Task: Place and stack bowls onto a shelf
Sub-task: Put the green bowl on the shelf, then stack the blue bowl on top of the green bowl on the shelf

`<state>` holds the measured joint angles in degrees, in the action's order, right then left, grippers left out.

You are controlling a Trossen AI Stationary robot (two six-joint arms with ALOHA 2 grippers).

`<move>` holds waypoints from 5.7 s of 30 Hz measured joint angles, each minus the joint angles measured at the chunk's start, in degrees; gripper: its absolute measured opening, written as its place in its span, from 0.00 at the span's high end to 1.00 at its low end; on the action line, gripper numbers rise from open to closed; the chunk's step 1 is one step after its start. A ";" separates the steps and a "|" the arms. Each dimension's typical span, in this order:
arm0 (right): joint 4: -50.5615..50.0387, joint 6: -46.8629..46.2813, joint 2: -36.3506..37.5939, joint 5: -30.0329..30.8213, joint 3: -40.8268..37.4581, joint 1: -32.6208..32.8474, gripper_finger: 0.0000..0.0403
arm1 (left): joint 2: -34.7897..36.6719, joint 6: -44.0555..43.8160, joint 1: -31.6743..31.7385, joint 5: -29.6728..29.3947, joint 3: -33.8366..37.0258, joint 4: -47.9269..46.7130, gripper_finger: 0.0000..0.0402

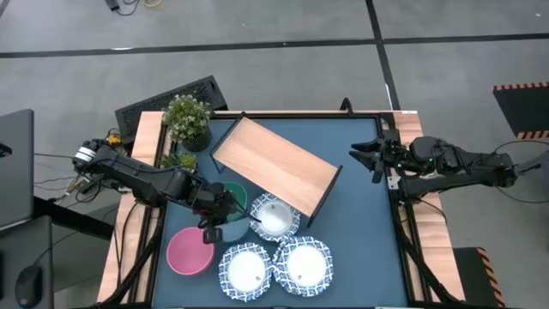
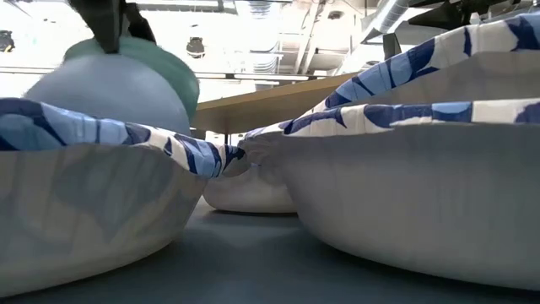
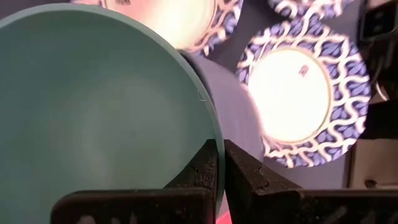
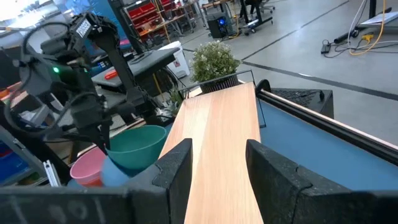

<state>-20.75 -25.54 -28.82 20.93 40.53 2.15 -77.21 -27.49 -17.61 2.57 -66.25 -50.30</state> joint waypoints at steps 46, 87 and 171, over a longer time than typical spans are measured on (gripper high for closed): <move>-0.06 0.00 0.00 0.07 0.00 -0.04 0.56 | -5.15 36.10 21.33 -17.78 -26.85 -6.32 1.00; -0.24 0.02 0.00 0.17 0.00 -0.04 0.56 | -15.67 46.29 31.29 -5.53 -26.43 -16.85 1.00; -3.32 1.60 -0.07 0.15 0.00 -0.04 0.56 | -3.48 2.61 -3.61 10.50 7.64 12.98 0.71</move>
<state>-24.08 -23.94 -28.88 21.08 40.53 2.11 -80.68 -24.88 -21.21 13.07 -58.61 -37.32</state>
